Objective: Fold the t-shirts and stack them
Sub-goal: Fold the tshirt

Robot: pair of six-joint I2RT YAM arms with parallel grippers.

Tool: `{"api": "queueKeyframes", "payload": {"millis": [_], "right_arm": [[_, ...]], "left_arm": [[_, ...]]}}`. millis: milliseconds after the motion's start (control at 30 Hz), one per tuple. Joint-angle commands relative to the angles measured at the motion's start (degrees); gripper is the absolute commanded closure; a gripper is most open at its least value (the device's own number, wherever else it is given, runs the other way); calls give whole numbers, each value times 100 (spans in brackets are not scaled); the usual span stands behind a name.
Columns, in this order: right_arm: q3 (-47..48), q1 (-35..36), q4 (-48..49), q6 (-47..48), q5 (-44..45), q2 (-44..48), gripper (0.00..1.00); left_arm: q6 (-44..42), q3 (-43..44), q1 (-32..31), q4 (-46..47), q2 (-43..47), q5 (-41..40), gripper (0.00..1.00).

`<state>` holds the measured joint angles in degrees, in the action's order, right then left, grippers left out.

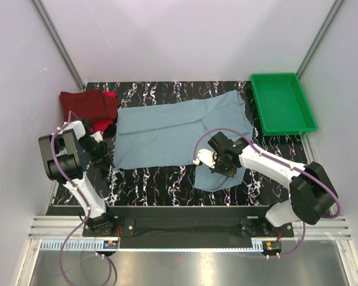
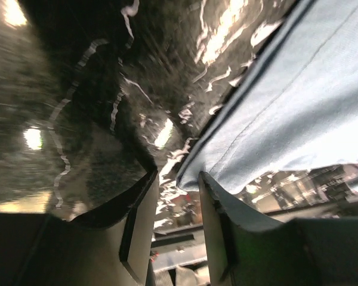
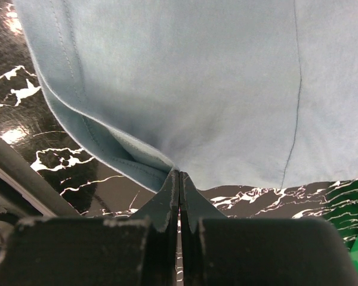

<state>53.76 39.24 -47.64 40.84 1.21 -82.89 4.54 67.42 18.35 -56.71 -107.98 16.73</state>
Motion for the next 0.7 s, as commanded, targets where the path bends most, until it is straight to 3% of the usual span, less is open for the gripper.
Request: {"api": "queueKeyframes", "payload": {"millis": [0,100,300,500,667], "right_arm": [[117,-92,79,-32,160,177,100],[153,-145,97,-32,186,177,100],[135,-215,149,-32,186,151,100],[109,-242,237,-32,169,124,100],[144,-312,290,-76,186,116,100]], "left_arm": [[56,17,11,107,-144,111,61],[56,43,11,107,-223,216,68],[47,35,-24,63,-118,357,70],[65,-150,-24,142,67,752,100],[12,34,-33,28,303,998,100]]}}
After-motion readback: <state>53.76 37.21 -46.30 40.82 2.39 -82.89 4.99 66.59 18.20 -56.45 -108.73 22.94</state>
